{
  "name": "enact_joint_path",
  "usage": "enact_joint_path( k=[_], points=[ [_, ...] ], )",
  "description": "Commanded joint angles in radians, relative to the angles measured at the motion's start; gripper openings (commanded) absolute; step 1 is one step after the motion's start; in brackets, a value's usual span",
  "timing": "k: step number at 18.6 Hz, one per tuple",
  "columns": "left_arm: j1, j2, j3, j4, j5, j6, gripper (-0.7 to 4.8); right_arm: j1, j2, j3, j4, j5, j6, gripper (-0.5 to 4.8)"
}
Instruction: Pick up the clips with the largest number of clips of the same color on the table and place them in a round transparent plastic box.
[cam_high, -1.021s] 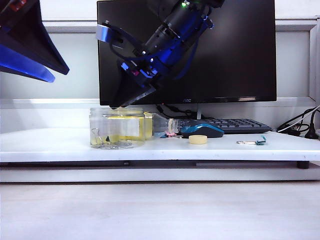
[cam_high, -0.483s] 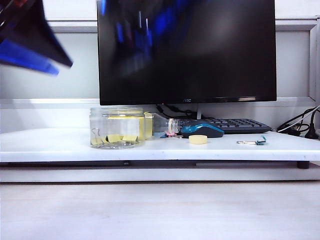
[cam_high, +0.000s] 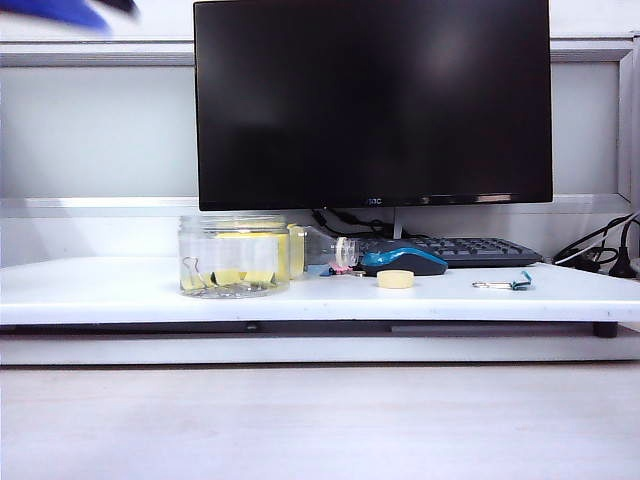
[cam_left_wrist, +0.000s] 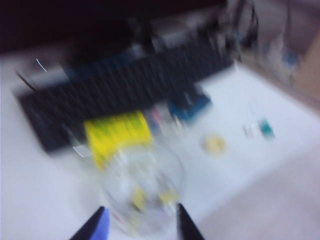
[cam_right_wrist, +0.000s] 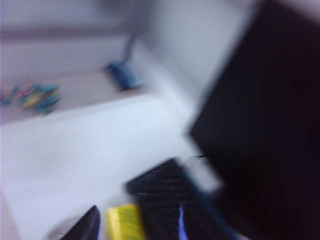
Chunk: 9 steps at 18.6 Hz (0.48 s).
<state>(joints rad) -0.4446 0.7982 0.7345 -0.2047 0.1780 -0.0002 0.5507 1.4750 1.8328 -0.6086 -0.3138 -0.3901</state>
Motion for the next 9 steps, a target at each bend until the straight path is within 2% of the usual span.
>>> enact_joint_path(
  k=[1,5,9],
  points=[
    [0.100,-0.135,0.010,-0.007,0.068,0.005,1.83,-0.113,-0.175,0.004,-0.113,-0.036,0.021,2.10],
    [0.202,-0.317,0.010,-0.082,0.170,0.019,1.83,-0.206,-0.349,-0.029,-0.234,-0.048,0.016,2.10],
    [0.224,-0.518,0.008,-0.221,0.184,0.059,1.83,-0.238,-0.623,-0.327,-0.214,-0.001,0.021,2.10]
  ],
)
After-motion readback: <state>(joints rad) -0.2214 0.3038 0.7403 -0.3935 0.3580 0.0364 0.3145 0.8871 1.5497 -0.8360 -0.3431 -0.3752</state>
